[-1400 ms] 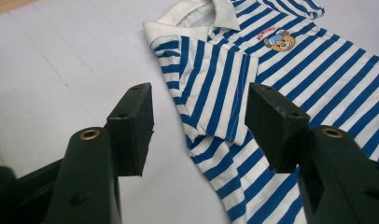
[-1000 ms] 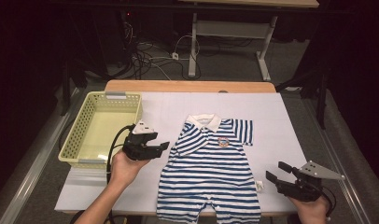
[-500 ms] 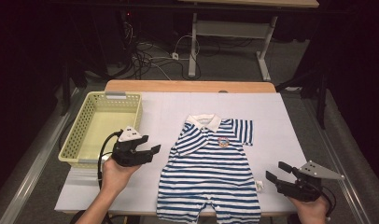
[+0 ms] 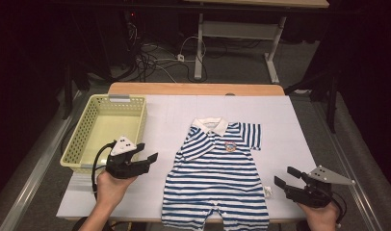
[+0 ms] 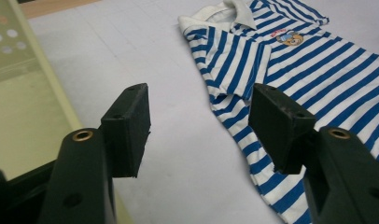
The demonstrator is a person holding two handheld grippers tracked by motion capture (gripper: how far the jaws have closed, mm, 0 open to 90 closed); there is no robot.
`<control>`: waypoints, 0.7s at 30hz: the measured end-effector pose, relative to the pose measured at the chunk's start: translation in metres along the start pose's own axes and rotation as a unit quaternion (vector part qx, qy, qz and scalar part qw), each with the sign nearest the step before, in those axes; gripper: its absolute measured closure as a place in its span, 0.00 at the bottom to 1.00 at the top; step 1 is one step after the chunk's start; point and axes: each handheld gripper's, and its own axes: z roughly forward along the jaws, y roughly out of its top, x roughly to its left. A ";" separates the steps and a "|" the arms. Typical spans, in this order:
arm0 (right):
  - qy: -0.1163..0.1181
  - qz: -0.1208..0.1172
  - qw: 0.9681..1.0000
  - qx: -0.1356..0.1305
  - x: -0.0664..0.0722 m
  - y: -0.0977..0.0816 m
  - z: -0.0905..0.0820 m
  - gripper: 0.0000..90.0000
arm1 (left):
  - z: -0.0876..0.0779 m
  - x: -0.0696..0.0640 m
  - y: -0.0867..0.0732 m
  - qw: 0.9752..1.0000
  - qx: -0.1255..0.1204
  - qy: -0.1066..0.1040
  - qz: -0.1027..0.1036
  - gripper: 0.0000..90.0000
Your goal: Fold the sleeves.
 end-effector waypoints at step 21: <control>-0.005 0.004 1.000 0.002 0.000 0.001 0.000 0.36 | -0.030 0.001 -0.042 0.998 -0.054 0.003 -0.029 0.39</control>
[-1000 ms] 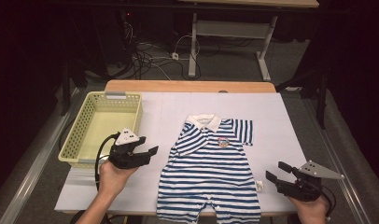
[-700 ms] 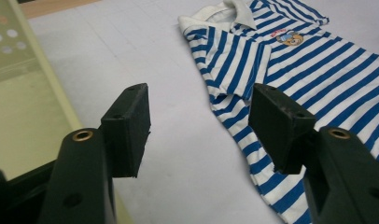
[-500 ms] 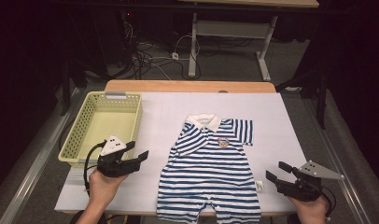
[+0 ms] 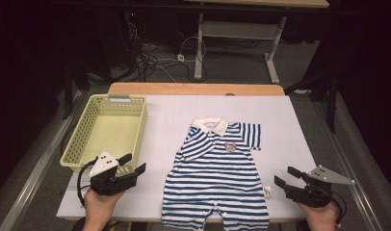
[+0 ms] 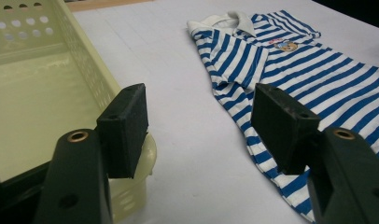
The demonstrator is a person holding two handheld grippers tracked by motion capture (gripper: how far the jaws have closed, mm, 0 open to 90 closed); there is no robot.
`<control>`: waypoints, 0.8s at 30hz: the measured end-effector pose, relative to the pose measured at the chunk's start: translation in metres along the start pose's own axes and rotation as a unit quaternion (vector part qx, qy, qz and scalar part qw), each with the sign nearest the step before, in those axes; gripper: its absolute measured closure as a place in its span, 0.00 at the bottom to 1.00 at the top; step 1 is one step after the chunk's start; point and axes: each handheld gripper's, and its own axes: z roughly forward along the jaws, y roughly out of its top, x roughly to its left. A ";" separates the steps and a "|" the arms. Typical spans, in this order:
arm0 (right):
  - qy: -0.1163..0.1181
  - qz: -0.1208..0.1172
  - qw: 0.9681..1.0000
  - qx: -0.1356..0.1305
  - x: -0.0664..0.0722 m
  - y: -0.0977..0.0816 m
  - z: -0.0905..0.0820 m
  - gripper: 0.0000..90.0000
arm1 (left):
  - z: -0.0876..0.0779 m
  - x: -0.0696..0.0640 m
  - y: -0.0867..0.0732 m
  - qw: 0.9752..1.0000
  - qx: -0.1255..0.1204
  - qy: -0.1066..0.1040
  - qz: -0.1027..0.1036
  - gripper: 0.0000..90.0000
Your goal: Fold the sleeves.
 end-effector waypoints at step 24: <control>0.005 0.006 1.000 0.011 -0.003 0.040 0.024 0.53 | -0.015 0.007 -0.015 1.000 -0.021 0.019 -0.011 0.39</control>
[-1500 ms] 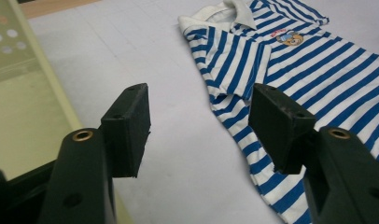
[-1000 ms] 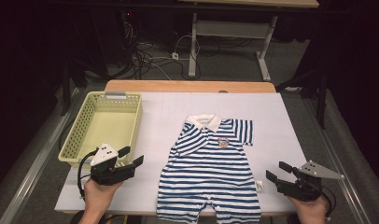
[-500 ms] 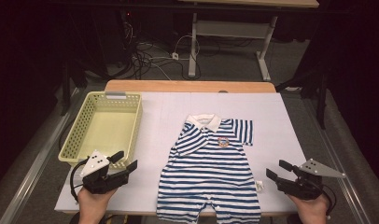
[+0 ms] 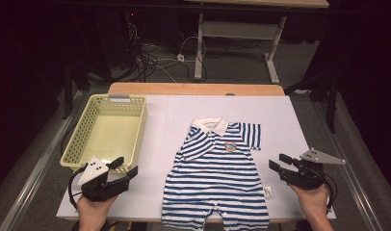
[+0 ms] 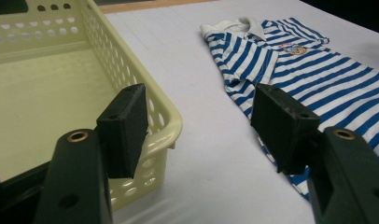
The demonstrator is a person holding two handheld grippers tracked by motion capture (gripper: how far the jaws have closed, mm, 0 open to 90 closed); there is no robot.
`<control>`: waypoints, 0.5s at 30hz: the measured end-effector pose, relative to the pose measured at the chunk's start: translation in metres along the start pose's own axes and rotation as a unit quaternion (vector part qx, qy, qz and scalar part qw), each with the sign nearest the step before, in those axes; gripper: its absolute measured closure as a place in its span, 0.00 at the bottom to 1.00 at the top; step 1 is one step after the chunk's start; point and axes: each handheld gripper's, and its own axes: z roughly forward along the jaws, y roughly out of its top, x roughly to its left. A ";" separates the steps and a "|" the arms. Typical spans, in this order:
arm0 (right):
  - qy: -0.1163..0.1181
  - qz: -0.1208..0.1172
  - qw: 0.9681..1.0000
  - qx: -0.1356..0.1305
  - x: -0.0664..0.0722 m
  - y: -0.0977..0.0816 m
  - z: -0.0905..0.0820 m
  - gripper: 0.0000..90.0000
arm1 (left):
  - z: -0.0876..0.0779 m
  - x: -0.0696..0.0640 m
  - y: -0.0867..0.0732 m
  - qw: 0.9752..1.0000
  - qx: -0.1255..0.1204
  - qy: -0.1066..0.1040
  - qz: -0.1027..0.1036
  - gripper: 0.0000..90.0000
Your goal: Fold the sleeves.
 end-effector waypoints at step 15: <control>-0.026 0.011 0.998 0.055 -0.023 0.030 0.053 0.63 | 0.001 0.003 -0.001 1.000 0.002 0.001 -0.005 0.39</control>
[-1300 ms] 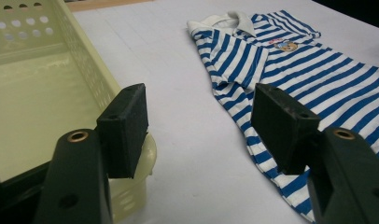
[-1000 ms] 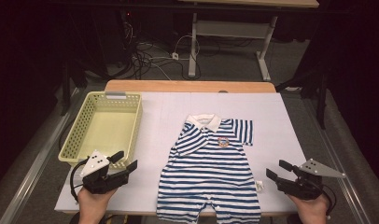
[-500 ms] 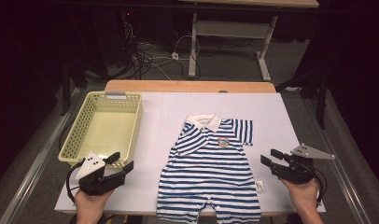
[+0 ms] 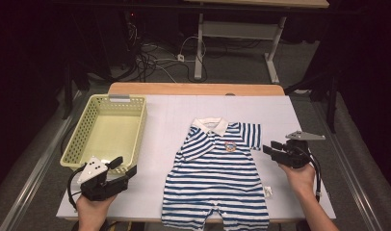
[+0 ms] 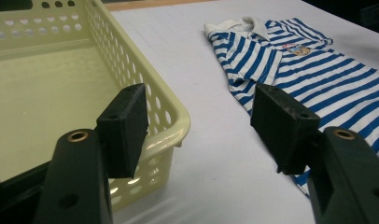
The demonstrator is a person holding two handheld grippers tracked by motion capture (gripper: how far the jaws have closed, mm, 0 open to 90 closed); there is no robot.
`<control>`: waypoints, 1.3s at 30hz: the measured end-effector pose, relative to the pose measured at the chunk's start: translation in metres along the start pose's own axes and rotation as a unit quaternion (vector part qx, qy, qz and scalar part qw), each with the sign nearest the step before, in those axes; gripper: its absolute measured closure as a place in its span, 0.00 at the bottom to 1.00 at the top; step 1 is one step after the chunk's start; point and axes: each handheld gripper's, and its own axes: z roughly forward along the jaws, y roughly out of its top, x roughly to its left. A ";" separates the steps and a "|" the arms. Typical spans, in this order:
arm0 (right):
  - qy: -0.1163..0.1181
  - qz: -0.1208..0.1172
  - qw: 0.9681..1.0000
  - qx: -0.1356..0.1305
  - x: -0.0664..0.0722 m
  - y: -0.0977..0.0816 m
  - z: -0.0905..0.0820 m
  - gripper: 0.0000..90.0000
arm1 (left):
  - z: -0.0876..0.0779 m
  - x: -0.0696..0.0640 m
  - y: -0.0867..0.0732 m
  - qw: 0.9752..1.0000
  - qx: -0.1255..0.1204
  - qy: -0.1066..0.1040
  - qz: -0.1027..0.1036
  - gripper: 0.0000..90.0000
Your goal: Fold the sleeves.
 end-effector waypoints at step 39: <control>-0.059 0.001 0.985 0.162 -0.026 0.052 0.092 0.87 | 0.004 0.001 0.000 1.000 0.004 -0.010 -0.001 0.39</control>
